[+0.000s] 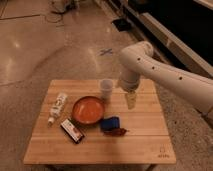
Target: Move the arm in a circular motion
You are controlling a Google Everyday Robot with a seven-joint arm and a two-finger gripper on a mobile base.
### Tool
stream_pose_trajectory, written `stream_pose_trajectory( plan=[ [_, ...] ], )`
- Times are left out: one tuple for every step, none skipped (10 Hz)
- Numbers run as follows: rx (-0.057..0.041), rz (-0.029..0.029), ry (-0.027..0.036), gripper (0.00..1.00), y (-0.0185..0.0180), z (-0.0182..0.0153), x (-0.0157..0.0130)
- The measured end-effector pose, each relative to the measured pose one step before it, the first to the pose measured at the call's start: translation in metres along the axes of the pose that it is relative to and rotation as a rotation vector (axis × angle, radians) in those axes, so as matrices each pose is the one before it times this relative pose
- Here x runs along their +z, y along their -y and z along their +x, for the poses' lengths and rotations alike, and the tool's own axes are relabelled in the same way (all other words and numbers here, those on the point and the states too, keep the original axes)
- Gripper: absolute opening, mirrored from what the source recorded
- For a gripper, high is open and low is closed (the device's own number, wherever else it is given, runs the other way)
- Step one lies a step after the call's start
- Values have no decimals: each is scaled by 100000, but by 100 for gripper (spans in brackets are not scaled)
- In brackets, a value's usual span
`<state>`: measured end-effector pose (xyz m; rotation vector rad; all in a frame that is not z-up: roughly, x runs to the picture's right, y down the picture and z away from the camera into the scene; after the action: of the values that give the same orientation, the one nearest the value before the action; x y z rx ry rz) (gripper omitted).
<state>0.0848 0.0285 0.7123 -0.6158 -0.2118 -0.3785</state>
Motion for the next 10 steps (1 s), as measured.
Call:
stream_pose_trajectory(
  plan=[
    [-3279,688,-658,80,1741,-1162,-93],
    [-3059,184,-492,80,1340,-1236,-193],
    [-3988,795,-84,80,1707,-1768,-252],
    [-3772,553,-92,80,1413,-1631,-210],
    [-5157,825,100,80,1765,-2305,-383],
    [-5399,457,-179,80,1396,-2254,-318],
    [-5957,450,249,80,1097,-2540,-278],
    [-6861,477,-153,80,907,-2737,-343],
    [-7699,1163,348,80,653,-3128,-394],
    [-8233,1232,67,80,223,-3124,-365]
  ],
)
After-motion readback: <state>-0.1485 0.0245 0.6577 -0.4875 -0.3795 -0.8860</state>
